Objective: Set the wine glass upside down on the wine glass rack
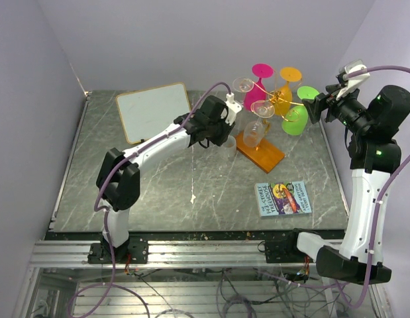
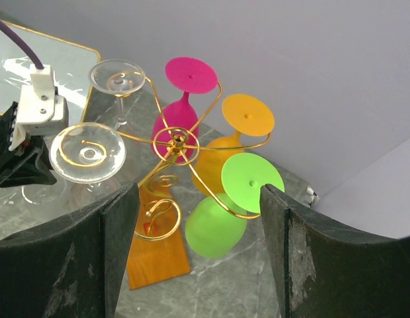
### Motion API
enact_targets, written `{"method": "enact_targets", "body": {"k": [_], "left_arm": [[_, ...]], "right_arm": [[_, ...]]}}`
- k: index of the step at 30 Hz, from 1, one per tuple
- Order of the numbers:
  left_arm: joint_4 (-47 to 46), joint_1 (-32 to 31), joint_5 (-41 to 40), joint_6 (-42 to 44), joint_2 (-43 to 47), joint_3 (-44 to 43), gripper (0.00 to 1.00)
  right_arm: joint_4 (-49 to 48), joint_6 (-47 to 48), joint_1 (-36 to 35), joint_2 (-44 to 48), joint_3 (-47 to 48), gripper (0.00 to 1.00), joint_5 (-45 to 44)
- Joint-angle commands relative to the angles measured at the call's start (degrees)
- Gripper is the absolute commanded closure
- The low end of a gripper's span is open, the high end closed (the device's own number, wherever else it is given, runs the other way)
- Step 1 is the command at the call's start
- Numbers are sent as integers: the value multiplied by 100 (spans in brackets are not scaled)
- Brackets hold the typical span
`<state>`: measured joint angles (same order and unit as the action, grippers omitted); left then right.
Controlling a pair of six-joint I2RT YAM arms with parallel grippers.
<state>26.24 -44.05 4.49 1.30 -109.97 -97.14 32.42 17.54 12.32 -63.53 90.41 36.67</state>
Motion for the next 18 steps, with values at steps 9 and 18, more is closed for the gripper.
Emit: {"method": "enact_targets", "body": {"k": [9,18], "left_arm": [[130,-35,-387,447,459,220,87],[174,33,-139,863,1617,869,93]], "right_arm": [[-142,-39,54,-57,-27,27,43],[45,249,52,-140,73,22,-108]]}}
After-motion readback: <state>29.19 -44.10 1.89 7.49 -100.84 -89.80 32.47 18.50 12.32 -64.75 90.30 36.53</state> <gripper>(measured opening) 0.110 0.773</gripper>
